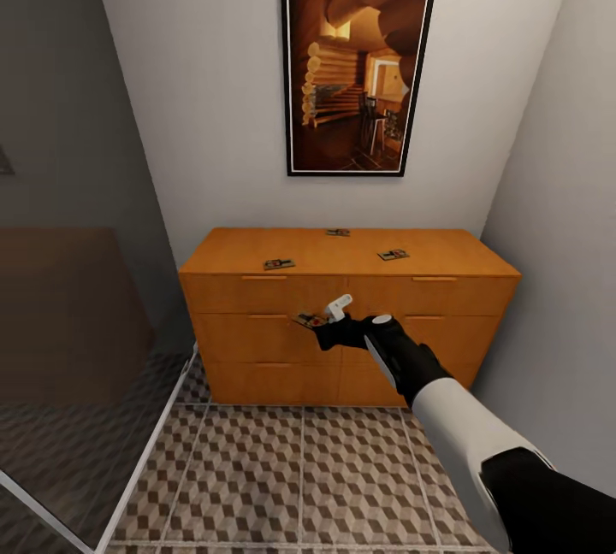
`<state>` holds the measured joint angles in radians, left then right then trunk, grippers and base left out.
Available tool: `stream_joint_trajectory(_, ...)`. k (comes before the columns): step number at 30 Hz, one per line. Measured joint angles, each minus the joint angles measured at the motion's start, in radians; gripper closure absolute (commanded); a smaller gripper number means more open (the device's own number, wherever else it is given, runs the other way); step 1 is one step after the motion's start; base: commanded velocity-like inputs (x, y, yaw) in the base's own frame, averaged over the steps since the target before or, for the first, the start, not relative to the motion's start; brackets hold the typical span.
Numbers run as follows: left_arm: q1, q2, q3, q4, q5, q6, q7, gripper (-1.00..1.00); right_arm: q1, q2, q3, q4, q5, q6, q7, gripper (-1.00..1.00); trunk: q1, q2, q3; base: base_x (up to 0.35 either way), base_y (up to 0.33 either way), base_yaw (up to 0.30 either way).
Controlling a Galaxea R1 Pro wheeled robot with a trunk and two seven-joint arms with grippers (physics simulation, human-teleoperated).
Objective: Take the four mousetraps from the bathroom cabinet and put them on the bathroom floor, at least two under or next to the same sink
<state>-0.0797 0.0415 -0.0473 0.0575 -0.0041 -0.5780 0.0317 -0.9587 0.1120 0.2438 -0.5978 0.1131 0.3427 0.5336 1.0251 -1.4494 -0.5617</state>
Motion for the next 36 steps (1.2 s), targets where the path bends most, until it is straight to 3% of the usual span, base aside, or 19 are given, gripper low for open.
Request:
stream_joint_trajectory(5,0.000,0.000,0.000,0.000,0.000,0.001,0.000,-1.00,0.000,-0.004,0.000,0.131,0.002,-0.093,-0.001,1.00,0.000,0.000,0.000,0.000,0.000,0.000)
stream_joint_trajectory(8,0.000,0.001,0.000,0.000,0.000,0.001,0.000,-1.00,0.000,-0.006,0.002,0.277,0.003,-0.236,-0.003,1.00,0.000,0.000,0.000,0.000,0.000,0.000)
stream_joint_trajectory(9,0.000,0.001,0.000,0.000,0.000,0.001,0.000,-1.00,0.000,-0.015,-0.002,0.390,0.000,-0.419,-0.019,1.00,0.000,0.000,0.000,0.000,0.000,0.000)
stream_joint_trajectory(10,0.000,0.001,0.000,0.000,0.000,0.001,0.000,-1.00,0.002,-0.020,0.005,0.510,0.006,-0.480,-0.030,1.00,0.000,0.000,0.000,0.000,0.000,0.000)
stream_joint_trajectory(11,0.000,0.001,0.000,0.000,0.000,0.001,0.000,-1.00,0.007,-0.027,0.001,0.532,0.003,-0.522,-0.043,1.00,0.000,0.000,0.000,0.000,0.000,0.000)
stream_joint_trajectory(18,0.000,0.002,0.001,-0.001,0.000,0.000,-0.001,-1.00,0.158,-0.058,0.006,0.576,0.007,-0.631,-0.116,1.00,0.000,0.000,0.000,0.000,0.000,0.000)
stream_joint_trajectory(25,0.000,0.001,0.005,-0.008,-0.002,-0.001,0.001,-1.00,0.296,-0.114,0.005,0.581,0.050,-0.746,-0.143,1.00,0.000,0.000,0.000,0.000,0.000,0.000)
stream_joint_trajectory(31,-0.001,-0.001,0.010,-0.038,0.000,-0.001,0.009,-1.00,0.408,-0.146,0.006,0.582,0.057,-0.898,-0.159,1.00,0.000,0.000,0.000,0.000,0.000,0.000)
stream_joint_trajectory(36,-0.001,-0.005,0.012,-0.116,0.001,0.007,0.012,-1.00,0.499,-0.149,0.007,0.583,0.054,-0.972,-0.271,1.00,0.000,0.000,0.000,0.000,0.000,0.000)
